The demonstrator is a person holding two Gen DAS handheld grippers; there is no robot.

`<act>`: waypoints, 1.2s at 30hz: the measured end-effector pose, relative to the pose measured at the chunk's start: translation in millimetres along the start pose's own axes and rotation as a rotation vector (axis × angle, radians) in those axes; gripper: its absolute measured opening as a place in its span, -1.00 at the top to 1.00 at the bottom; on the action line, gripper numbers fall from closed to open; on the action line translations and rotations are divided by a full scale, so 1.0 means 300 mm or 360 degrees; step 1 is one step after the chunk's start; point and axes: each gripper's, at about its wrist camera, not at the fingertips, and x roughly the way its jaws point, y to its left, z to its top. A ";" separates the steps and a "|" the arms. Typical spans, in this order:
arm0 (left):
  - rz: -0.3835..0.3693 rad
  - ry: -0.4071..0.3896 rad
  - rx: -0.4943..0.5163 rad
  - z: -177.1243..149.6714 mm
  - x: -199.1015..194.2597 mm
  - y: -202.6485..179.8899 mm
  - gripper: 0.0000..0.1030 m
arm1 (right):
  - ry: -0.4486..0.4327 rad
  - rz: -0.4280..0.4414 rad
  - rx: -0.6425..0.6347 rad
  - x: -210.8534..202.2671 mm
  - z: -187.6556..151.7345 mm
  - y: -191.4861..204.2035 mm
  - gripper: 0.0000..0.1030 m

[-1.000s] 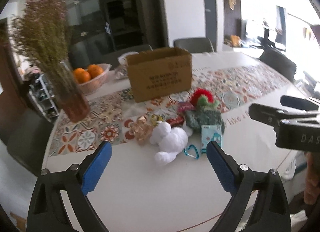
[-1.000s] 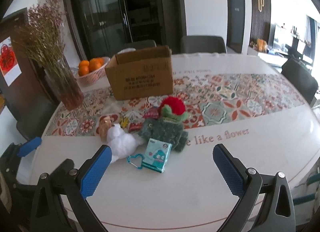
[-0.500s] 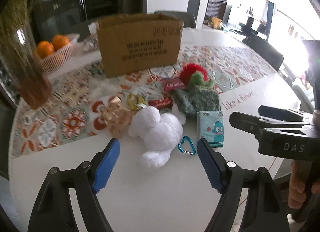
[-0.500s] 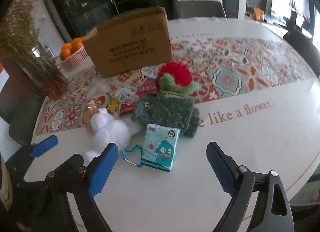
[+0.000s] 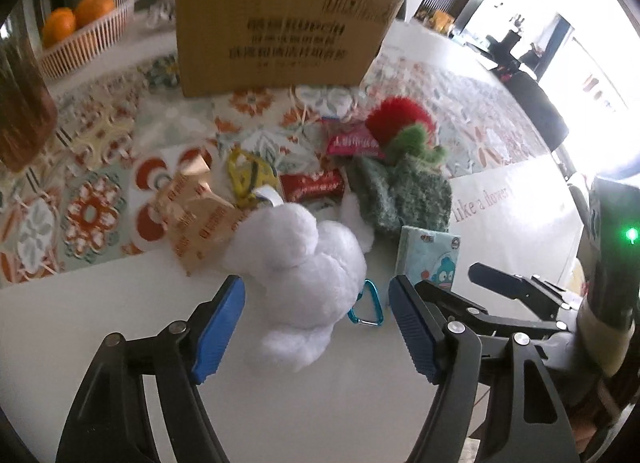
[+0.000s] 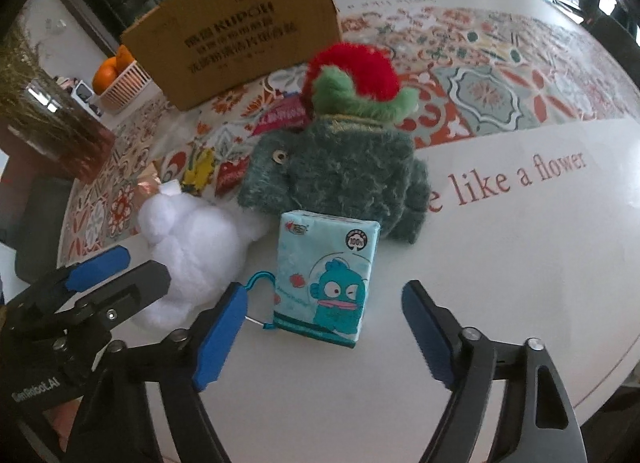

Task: Organize soft objects
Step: 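Reach the left tool to the white plush bunny while the right tool reaches the tissue pack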

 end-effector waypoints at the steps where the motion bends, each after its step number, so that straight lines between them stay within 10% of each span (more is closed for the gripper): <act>1: -0.0013 0.0037 -0.0019 0.007 0.019 0.005 -0.42 | 0.0010 0.0003 0.0015 0.010 0.005 -0.005 -0.49; 21: -0.0151 0.0300 -0.0184 0.022 0.163 0.061 -0.39 | 0.0095 0.0011 0.0117 0.107 0.041 -0.024 -0.44; 26: -0.0185 0.0332 -0.0235 0.022 0.181 0.065 -0.39 | 0.0105 0.0023 0.0124 0.107 0.035 -0.026 -0.12; 36: -0.0033 0.0305 -0.0318 0.022 0.227 0.050 -0.27 | 0.0148 -0.0009 0.0110 0.083 0.038 -0.074 -0.11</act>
